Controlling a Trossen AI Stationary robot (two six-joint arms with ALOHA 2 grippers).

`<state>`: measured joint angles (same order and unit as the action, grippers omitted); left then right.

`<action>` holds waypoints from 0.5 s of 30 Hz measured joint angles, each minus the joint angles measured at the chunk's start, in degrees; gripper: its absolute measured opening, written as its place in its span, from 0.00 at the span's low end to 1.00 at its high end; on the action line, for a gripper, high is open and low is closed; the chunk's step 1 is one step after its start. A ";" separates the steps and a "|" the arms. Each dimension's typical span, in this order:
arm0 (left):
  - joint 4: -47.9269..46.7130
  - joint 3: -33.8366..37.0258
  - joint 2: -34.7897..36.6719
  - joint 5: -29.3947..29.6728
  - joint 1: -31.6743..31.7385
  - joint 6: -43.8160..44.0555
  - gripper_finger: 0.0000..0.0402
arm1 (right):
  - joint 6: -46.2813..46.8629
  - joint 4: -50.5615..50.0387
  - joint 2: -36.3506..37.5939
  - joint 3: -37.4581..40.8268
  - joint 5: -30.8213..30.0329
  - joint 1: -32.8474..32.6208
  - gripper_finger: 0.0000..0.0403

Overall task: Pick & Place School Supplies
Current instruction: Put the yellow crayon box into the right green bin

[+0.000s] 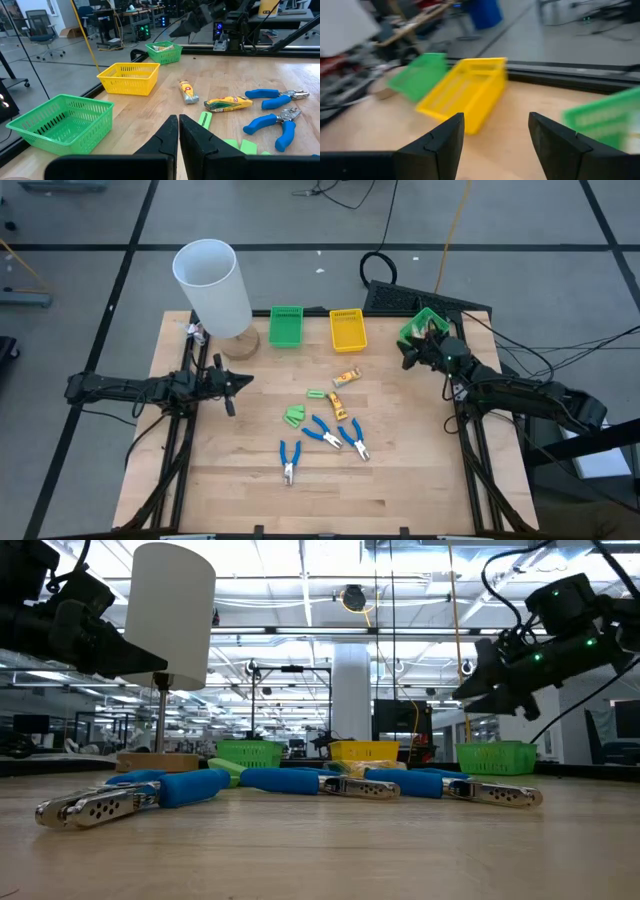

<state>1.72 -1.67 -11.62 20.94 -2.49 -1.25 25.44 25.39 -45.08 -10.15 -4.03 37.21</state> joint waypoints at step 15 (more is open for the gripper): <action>0.00 -0.01 0.00 0.01 0.00 0.00 0.05 | 1.09 5.29 0.00 0.00 2.47 -17.82 0.53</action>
<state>1.72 -1.68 -11.62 20.95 -2.49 -1.25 26.53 30.68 -45.08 -10.15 -1.56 19.39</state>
